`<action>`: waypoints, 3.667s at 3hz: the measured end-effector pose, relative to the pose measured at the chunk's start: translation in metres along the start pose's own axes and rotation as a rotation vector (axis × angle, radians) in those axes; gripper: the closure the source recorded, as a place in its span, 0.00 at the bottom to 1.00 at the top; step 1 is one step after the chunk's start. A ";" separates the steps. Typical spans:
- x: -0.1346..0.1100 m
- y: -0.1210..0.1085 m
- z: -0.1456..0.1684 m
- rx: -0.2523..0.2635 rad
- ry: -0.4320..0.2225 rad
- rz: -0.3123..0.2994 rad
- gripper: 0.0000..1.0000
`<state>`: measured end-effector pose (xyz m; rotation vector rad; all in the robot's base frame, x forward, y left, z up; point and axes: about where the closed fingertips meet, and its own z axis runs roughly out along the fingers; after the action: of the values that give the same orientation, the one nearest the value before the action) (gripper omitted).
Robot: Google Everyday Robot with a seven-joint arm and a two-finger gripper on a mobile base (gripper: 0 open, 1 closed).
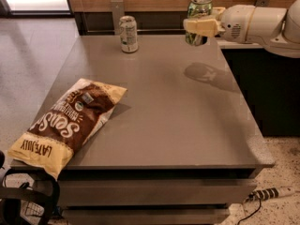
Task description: Move green can near 7up can
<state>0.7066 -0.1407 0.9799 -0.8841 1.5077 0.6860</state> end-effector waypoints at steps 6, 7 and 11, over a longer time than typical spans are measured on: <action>0.049 -0.032 0.165 -0.030 -0.029 0.035 1.00; 0.066 -0.029 0.175 -0.019 0.004 0.017 1.00; 0.088 -0.022 0.194 -0.011 0.047 0.008 0.51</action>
Offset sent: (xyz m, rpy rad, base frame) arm 0.1123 0.0311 -0.0605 0.1153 -0.0088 -0.1424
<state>0.8286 -0.0039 0.8690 -0.9086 1.5516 0.6837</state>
